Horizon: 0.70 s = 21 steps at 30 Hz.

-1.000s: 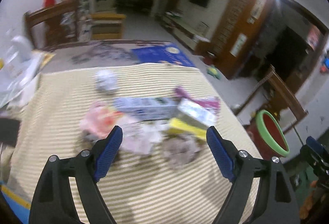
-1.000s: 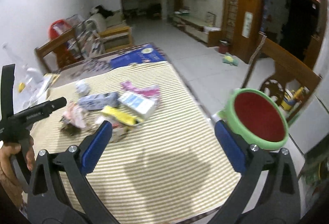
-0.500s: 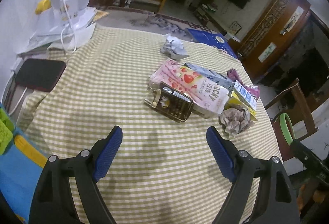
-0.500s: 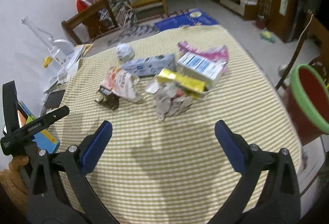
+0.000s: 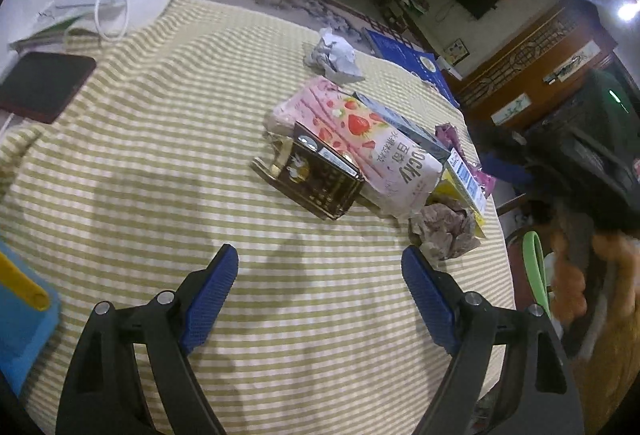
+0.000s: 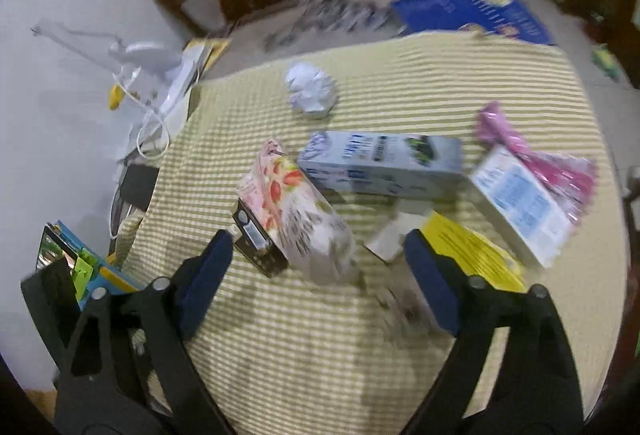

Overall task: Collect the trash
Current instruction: 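Grasp the pink Pocky box with the right tool while the left tool grasps the brown box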

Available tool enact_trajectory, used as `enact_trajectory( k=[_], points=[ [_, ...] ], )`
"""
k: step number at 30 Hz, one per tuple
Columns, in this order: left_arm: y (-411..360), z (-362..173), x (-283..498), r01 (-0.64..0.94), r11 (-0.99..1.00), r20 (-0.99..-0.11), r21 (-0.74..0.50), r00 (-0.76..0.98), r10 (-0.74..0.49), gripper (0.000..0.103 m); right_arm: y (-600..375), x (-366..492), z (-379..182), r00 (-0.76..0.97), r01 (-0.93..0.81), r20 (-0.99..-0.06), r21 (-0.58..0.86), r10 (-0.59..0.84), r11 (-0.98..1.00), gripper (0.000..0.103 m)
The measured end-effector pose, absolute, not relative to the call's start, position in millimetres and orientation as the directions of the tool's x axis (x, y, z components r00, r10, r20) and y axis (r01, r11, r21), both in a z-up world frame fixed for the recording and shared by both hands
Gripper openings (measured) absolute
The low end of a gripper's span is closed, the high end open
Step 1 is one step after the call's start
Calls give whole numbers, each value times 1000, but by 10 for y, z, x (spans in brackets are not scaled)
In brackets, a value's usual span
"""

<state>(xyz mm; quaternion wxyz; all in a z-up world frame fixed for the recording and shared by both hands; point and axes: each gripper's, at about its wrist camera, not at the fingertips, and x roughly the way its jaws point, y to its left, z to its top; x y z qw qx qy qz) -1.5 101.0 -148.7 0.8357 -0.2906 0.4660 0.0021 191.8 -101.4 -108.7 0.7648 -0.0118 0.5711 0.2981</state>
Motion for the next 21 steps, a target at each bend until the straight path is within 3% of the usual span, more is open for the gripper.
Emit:
enact_trajectory(
  k=[3, 12, 14, 16, 21],
  points=[
    [1016, -1568, 69, -286, 819, -785, -497, 551, -284, 80, -794, 2118, -1311, 84, -506, -909, 315, 409, 803, 79],
    [1126, -1853, 333, -353, 768, -800, -534, 505, -325, 80, -280, 2225, -1884, -137, -599, -926, 361, 353, 715, 79],
    [1139, -1899, 365, -365, 760, -803, -537, 498, -327, 80, -268, 2134, -1950, -157, -609, -921, 374, 355, 700, 66],
    [1140, -1920, 396, -371, 759, -805, -535, 496, -325, 80, -334, 2069, -1909, -138, -600, -913, 385, 383, 701, 39],
    [1140, -1960, 493, -385, 756, -810, -530, 493, -317, 80, -741, 1817, -1681, -78, -519, -866, 458, 493, 722, 34]
  ],
)
